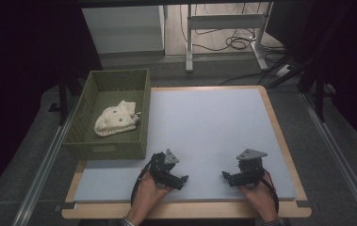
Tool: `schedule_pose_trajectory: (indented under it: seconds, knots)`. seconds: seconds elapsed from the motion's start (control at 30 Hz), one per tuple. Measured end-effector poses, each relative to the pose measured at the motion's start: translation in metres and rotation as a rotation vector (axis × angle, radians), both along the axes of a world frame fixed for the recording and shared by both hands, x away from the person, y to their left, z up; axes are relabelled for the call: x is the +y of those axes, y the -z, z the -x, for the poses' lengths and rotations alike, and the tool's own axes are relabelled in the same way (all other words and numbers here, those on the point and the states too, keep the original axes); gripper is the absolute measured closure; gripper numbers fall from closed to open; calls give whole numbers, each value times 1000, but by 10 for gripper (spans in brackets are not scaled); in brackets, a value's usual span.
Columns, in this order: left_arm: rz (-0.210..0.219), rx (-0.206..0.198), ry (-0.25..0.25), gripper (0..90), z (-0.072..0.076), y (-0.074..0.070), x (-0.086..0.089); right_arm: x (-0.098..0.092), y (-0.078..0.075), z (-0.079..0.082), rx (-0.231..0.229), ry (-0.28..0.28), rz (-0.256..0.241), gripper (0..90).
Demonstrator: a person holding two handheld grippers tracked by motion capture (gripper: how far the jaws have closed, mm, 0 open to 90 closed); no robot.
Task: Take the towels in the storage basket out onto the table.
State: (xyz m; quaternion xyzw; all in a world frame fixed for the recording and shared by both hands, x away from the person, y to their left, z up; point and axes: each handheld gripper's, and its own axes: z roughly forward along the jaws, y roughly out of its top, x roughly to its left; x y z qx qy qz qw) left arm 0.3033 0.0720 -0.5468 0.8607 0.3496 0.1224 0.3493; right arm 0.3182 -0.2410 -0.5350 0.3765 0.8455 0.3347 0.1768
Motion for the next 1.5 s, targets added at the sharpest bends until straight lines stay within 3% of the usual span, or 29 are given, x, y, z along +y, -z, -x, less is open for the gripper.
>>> schedule_pose_trajectory:
  seconds: [1.23,1.5]
  knots:
    - [4,2,0,4,0,0,0,0,0,0,-1,0,0,4]
    - [-12,41,18,26,-3,-6,-2,0,0,1,-3,-2,-1,5]
